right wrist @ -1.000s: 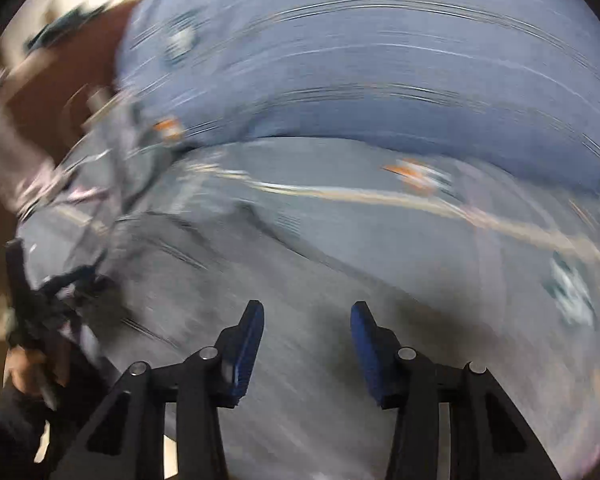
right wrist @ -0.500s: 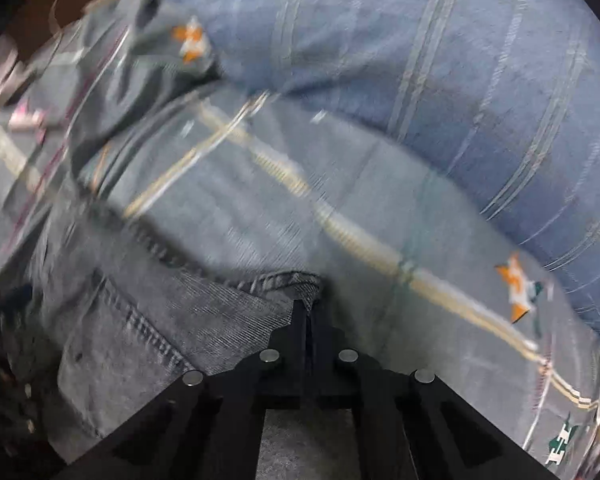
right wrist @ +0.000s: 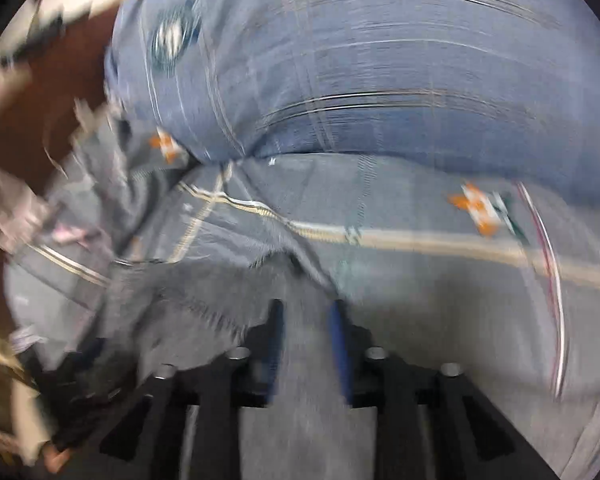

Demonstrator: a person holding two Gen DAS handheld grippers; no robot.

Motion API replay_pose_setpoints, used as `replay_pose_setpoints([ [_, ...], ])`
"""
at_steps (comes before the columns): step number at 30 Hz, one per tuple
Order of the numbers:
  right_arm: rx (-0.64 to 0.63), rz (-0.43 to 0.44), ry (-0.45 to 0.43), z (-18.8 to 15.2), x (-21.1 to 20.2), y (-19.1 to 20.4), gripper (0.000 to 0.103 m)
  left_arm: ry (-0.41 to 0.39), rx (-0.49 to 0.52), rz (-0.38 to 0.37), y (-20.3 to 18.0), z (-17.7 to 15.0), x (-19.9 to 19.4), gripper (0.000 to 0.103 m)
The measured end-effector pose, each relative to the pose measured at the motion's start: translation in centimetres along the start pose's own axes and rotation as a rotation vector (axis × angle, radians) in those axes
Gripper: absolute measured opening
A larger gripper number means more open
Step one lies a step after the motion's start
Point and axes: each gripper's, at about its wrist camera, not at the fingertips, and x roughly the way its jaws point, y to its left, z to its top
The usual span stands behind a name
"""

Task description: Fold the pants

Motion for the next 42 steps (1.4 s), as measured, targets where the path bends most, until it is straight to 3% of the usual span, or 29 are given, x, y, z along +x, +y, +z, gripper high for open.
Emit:
replay_pose_setpoints([
  [2, 0.095, 0.067, -0.034, -3.4, -1.8, -2.5, 0.062, -0.003, 0.0, 0.003, 0.0, 0.0, 0.0, 0.098],
  [4, 0.201, 0.135, -0.029, -6.5, -1.3, -5.5, 0.066, -0.011, -0.005, 0.008, 0.2, 0.0, -0.4, 0.098],
  [6, 0.304, 0.057, 0.051, -8.8, 1.5, -9.1, 0.065, -0.026, -0.007, 0.016, 0.0, 0.0, -0.9, 0.098],
  [8, 0.428, 0.123, -0.001, -10.0, 1.1, -11.6, 0.052, -0.057, 0.0, 0.024, -0.2, 0.0, -1.7, 0.098],
  [11, 0.404, 0.224, -0.126, -10.1, -2.8, -11.6, 0.054, -0.165, 0.027, 0.018, -1.0, 0.0, -4.9, 0.098],
  [13, 0.395, 0.23, -0.157, -10.3, -3.7, -12.2, 0.066, -0.211, 0.052, -0.007, -2.1, 0.0, -6.4, 0.098],
  [14, 0.431, 0.19, -0.137, -10.6, -2.9, -13.5, 0.076, -0.221, 0.071, -0.025, -2.9, -0.1, -6.9, 0.098],
  [15, 0.471, 0.154, -0.093, -11.0, -1.9, -14.7, 0.081, -0.211, 0.101, -0.036, -3.9, -0.3, -7.0, 0.098],
  [16, 0.537, 0.174, -0.054, -11.8, -0.5, -16.4, 0.077, -0.177, 0.137, -0.025, -4.9, -0.6, -6.4, 0.098],
  [19, 0.59, 0.216, -0.161, -12.6, -4.2, -17.3, 0.074, 0.034, 0.231, 0.081, -6.5, -1.9, -1.5, 0.1],
  [21, 0.577, 0.22, -0.238, -13.7, -7.1, -17.4, 0.074, -0.001, 0.163, 0.045, -5.7, -2.0, -2.3, 0.099],
  [23, 0.596, 0.232, -0.291, -15.9, -10.3, -18.0, 0.074, 0.013, 0.148, 0.032, -5.8, -1.5, -3.0, 0.099],
  [25, 0.665, 0.228, -0.308, -18.6, -12.2, -19.1, 0.074, -0.038, 0.142, 0.011, -6.0, -1.2, -4.2, 0.099],
  [29, 0.809, 0.312, -0.278, -22.2, -11.9, -21.9, 0.074, -0.087, 0.134, -0.061, -6.8, -1.1, -5.3, 0.099],
  [30, 0.843, 0.296, -0.271, -22.6, -11.2, -22.6, 0.074, -0.074, 0.152, -0.048, -7.2, -1.2, -4.7, 0.099],
  [32, 1.003, 0.206, -0.235, -23.9, -10.3, -24.5, 0.074, 0.009, 0.197, 0.057, -7.3, -1.5, -2.4, 0.099],
  [33, 1.07, 0.22, -0.247, -24.3, -10.3, -24.9, 0.074, 0.046, 0.193, 0.057, -6.7, -1.8, -1.3, 0.103],
  [34, 1.07, 0.211, -0.256, -23.9, -10.8, -24.8, 0.074, 0.026, 0.161, 0.025, -5.9, -1.8, -1.5, 0.103],
  [36, 0.945, 0.153, -0.285, -21.7, -12.3, -22.7, 0.075, 0.041, 0.165, 0.03, -5.8, -1.5, -2.1, 0.103],
  [39, 0.844, 0.2, -0.338, -19.1, -12.7, -20.9, 0.076, 0.032, 0.188, 0.024, -5.7, -1.4, -1.9, 0.103],
  [40, 0.826, 0.174, -0.345, -18.6, -12.2, -21.1, 0.077, 0.028, 0.186, 0.016, -5.6, -1.5, -1.8, 0.103],
  [42, 0.815, 0.006, -0.245, -18.3, -9.8, -22.8, 0.082, 0.024, 0.182, 0.001, -5.4, -1.4, -2.0, 0.103],
])
